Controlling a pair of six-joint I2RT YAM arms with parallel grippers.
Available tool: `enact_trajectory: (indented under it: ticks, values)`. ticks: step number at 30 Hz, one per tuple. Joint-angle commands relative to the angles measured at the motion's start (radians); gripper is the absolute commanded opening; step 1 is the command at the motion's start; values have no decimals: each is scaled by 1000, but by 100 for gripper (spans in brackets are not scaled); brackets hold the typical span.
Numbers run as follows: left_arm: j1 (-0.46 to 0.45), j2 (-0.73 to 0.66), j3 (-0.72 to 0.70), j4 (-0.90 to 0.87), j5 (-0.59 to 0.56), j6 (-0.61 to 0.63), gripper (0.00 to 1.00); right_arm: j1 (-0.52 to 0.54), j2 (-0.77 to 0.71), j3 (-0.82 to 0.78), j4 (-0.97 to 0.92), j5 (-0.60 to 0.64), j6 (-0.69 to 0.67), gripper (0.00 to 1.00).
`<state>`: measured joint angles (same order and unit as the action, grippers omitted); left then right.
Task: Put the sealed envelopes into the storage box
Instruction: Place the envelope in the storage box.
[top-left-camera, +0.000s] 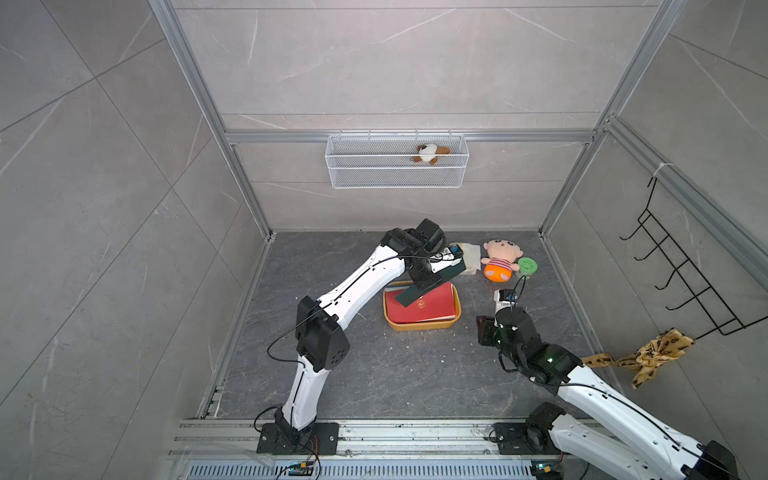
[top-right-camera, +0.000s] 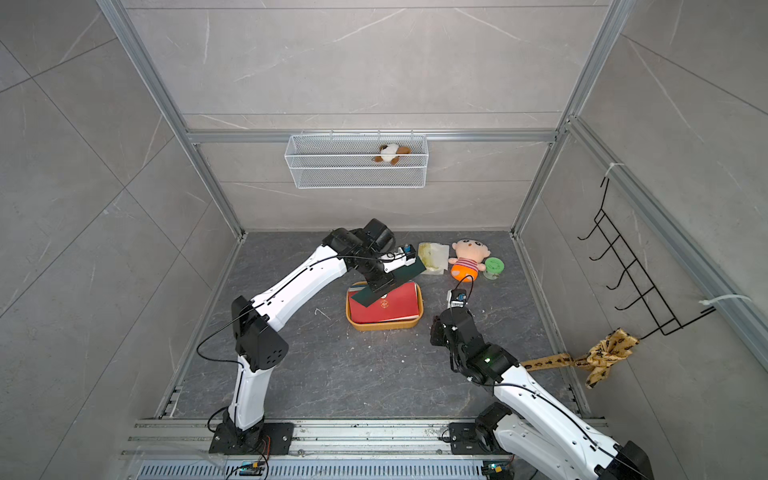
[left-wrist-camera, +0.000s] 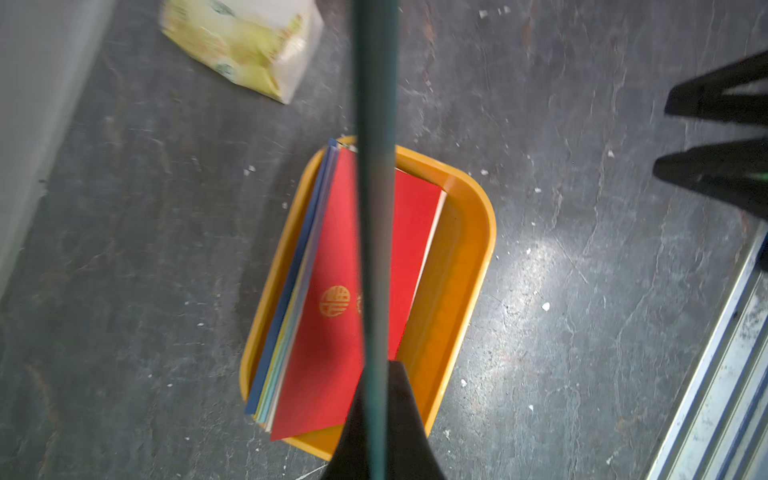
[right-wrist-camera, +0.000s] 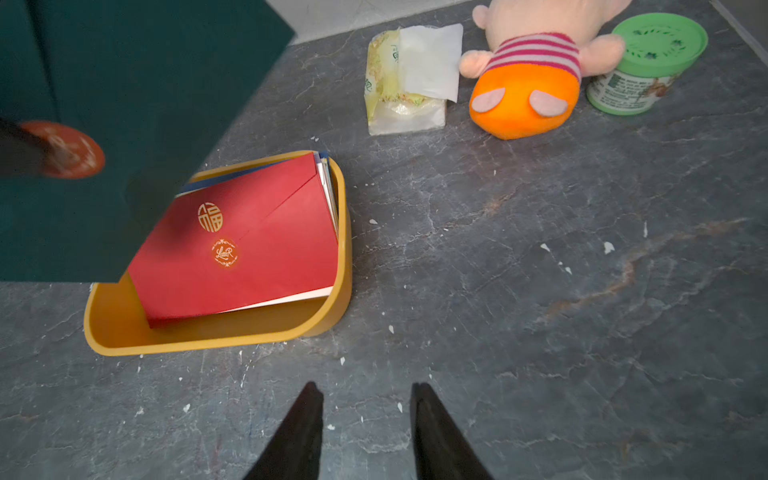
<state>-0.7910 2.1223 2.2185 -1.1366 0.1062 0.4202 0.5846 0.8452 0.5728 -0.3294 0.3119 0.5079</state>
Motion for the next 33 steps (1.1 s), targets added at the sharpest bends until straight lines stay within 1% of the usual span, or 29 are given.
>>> enact_trajectory:
  ticks: [1, 12, 17, 19, 21, 25, 26, 27, 30, 32, 33]
  values:
    - [3, 33, 59, -104, 0, 106, 0, -6, -34, -26, -56, 18, -3, 40]
    - [-10, 102, 22, -141, -50, 169, 0, -14, -61, -28, -93, 30, 4, 40]
    - [-11, 108, 4, -158, -35, 206, 0, -15, -53, -25, -93, 24, 6, 40]
    - [-18, 113, -13, -164, -66, 223, 8, -16, -46, -25, -95, 22, 8, 40]
    - [-22, 119, -25, -166, -104, 233, 13, -16, -43, -25, -95, 18, 12, 40]
    - [-34, 126, -29, -157, -153, 239, 18, -16, -42, -28, -91, 14, 18, 40]
    - [-36, 125, -28, -147, -168, 233, 21, -17, -41, -28, -88, 11, 20, 40]
    - [-37, 123, -29, -132, -191, 227, 27, -17, -40, -28, -89, 9, 21, 40]
    - [-36, 101, -30, -81, -243, 199, 37, -19, -37, -28, -88, 3, 27, 40]
    - [-37, 62, -59, -6, -286, 174, 39, -20, -35, -28, -86, -5, 30, 40]
    - [-34, 34, -82, 33, -289, 168, 41, -20, -34, -28, -85, -6, 32, 40]
